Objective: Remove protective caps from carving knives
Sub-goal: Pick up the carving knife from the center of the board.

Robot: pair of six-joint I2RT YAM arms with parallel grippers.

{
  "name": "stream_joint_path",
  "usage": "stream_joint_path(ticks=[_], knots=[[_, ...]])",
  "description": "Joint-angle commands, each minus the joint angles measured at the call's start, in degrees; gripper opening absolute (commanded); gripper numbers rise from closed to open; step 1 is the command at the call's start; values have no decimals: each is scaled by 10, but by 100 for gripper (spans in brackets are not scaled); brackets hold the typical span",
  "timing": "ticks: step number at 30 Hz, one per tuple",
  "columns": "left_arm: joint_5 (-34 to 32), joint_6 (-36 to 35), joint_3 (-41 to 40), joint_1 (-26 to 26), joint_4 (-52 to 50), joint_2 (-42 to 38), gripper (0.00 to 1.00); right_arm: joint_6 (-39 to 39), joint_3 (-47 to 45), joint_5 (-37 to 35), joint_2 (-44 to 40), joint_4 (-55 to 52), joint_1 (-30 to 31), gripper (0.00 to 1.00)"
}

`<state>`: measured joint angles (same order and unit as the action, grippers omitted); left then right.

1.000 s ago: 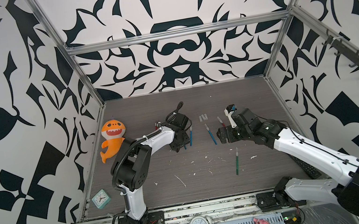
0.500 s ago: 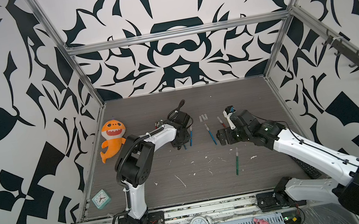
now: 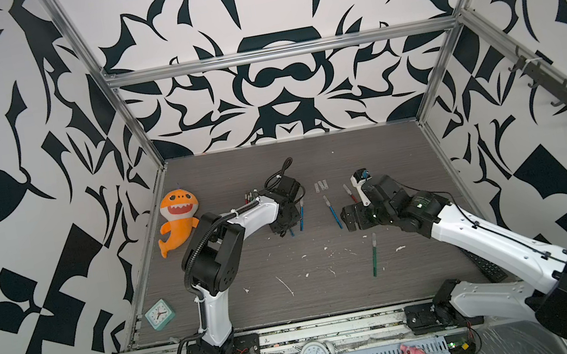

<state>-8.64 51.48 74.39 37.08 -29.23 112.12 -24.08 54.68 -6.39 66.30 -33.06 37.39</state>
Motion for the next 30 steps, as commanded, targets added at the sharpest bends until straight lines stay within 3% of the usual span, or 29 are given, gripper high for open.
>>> stream_joint_path(ticks=[1, 15, 21, 30], knots=[[-7, 1, -24, -1, -16, 21, 17, -8, 6, -13, -6, 2, 9, 99], [-20, -14, -53, -1, -14, 6, 9, -14, 8, -20, 4, 1, 22, 99], [-25, -27, -58, -1, -20, -11, 1, -18, 9, -19, 12, 4, 26, 99], [-5, -58, -86, -1, -4, -81, 0, -49, 3, 43, 30, 50, 26, 99]])
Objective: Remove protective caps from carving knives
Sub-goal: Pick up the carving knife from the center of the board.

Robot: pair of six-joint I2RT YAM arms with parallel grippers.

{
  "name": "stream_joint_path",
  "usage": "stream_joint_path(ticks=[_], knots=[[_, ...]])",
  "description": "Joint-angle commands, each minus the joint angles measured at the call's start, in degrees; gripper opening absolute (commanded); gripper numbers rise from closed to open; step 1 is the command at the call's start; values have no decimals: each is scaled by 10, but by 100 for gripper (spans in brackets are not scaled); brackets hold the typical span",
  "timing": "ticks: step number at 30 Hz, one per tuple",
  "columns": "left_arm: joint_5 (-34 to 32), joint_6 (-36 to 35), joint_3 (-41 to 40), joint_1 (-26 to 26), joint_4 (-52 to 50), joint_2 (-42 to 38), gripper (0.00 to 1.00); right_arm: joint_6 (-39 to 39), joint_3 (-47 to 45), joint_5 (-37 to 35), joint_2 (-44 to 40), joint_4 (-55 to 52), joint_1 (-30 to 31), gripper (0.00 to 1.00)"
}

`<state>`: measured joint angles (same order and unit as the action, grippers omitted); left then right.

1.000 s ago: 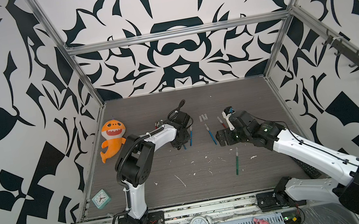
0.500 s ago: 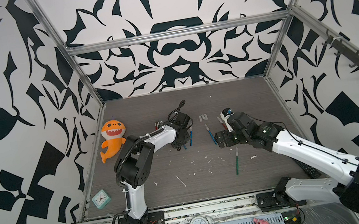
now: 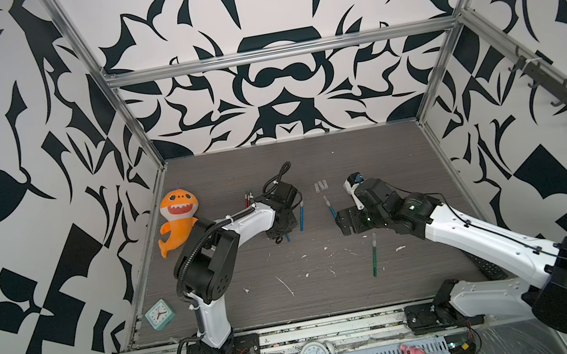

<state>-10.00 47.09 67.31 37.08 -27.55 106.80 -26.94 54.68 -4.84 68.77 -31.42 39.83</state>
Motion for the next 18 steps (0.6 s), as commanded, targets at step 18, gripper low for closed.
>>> stream_joint_path(ticks=[18], knots=[[124, -78, -171, 10, 150, -158, 0, -126, 21, 179, 142, 199, -45, 91]])
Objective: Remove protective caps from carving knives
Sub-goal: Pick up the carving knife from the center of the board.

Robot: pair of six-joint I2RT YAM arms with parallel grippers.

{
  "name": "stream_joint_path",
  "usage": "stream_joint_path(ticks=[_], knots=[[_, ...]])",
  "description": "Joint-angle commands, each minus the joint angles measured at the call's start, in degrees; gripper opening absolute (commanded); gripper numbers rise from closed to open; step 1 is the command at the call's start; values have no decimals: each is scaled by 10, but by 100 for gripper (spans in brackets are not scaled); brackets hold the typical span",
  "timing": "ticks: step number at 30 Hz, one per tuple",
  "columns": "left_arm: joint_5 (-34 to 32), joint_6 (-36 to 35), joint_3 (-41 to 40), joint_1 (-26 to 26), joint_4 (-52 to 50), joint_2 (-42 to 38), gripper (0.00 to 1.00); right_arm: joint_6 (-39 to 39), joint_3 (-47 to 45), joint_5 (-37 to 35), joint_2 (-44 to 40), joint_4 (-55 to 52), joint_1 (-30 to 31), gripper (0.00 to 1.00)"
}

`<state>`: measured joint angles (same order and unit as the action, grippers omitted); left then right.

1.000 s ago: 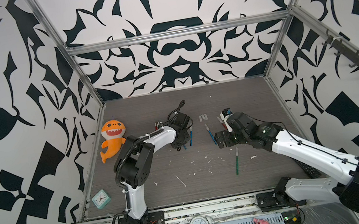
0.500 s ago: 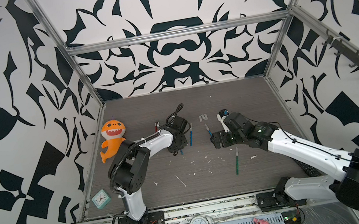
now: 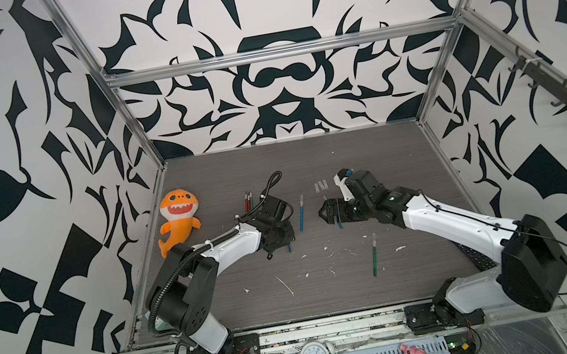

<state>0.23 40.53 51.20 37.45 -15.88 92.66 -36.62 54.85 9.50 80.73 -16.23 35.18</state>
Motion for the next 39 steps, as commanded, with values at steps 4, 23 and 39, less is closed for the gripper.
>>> stream_joint_path(ticks=[4, 23, 39], knots=[[21, -18, -20, 25, 49, -24, 0, -65, 27, 75, 87, 106, 3, 88], [9, -12, -29, 58, 72, -23, 0, -120, 92, 106, 254, 225, 23, 66], [13, -11, -29, 64, 81, -18, 0, -124, 105, 105, 288, 246, 29, 35]])
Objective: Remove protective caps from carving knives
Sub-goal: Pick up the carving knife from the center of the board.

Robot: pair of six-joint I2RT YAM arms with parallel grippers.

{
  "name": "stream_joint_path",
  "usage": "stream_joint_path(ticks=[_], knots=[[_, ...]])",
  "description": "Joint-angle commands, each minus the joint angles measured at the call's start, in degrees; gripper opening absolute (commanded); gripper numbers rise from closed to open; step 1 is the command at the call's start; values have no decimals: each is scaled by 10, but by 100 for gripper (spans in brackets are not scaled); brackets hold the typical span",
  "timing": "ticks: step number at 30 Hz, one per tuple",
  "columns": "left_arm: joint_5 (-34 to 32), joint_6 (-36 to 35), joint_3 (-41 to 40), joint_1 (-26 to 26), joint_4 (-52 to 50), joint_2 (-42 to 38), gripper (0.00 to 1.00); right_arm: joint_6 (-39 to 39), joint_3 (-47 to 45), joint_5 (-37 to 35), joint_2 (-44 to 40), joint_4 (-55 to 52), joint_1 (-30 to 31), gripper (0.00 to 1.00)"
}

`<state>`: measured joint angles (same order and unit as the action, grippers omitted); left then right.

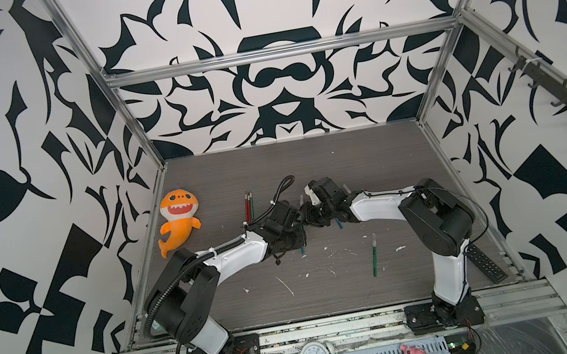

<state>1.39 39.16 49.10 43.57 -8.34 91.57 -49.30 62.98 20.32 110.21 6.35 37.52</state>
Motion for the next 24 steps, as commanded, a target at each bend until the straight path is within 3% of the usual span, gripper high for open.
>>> stream_joint_path(ticks=[1, 10, 15, 24], knots=[[2, 3, -7, 3, 5, -7, 0, 2, 26, -2, -5, 20, 6, 33], [2, 2, -4, 4, 6, -3, 0, 3, 25, -8, -3, 23, 9, 16], [0, 0, -4, 4, 8, -3, 0, 3, 19, -14, -4, 18, 9, 1], [-2, -10, -3, 4, 3, -13, 0, 6, 14, -27, -22, 9, 9, 0]])
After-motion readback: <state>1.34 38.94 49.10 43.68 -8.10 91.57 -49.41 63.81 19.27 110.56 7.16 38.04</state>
